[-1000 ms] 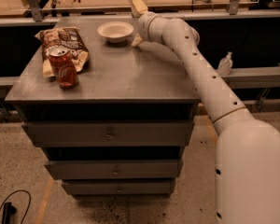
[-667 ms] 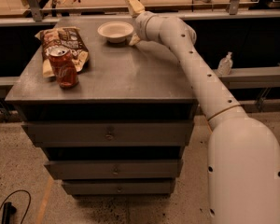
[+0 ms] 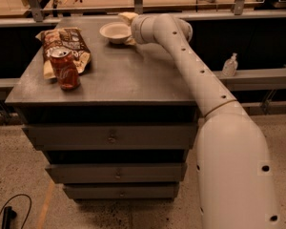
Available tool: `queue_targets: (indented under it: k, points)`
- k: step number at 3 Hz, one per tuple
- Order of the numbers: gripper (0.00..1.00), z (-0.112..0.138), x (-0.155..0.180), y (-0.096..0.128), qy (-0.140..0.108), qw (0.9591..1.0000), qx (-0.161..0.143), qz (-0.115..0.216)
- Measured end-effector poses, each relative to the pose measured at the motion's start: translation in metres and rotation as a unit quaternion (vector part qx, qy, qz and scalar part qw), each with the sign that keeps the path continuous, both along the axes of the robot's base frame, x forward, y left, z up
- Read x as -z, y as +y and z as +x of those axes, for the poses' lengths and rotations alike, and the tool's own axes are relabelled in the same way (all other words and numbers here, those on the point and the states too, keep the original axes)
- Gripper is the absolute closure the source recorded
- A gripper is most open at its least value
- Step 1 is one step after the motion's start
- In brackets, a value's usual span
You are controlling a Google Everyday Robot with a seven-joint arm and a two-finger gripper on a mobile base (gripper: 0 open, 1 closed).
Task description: Move paper bowl near coke can
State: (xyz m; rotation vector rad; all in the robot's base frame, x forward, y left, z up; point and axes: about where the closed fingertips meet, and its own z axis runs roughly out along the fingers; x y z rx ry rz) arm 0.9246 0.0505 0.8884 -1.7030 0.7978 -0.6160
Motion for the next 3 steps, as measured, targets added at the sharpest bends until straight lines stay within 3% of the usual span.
queue_targets:
  k: [1, 2, 3]
  points:
    - [0.72, -0.002, 0.015, 0.005, 0.04, 0.999, -0.001, -0.019]
    - [0.95, -0.006, 0.021, 0.007, 0.07, 0.997, -0.011, -0.031]
    - [1.0, -0.018, 0.003, -0.002, 0.079, 0.9962, -0.016, -0.031]
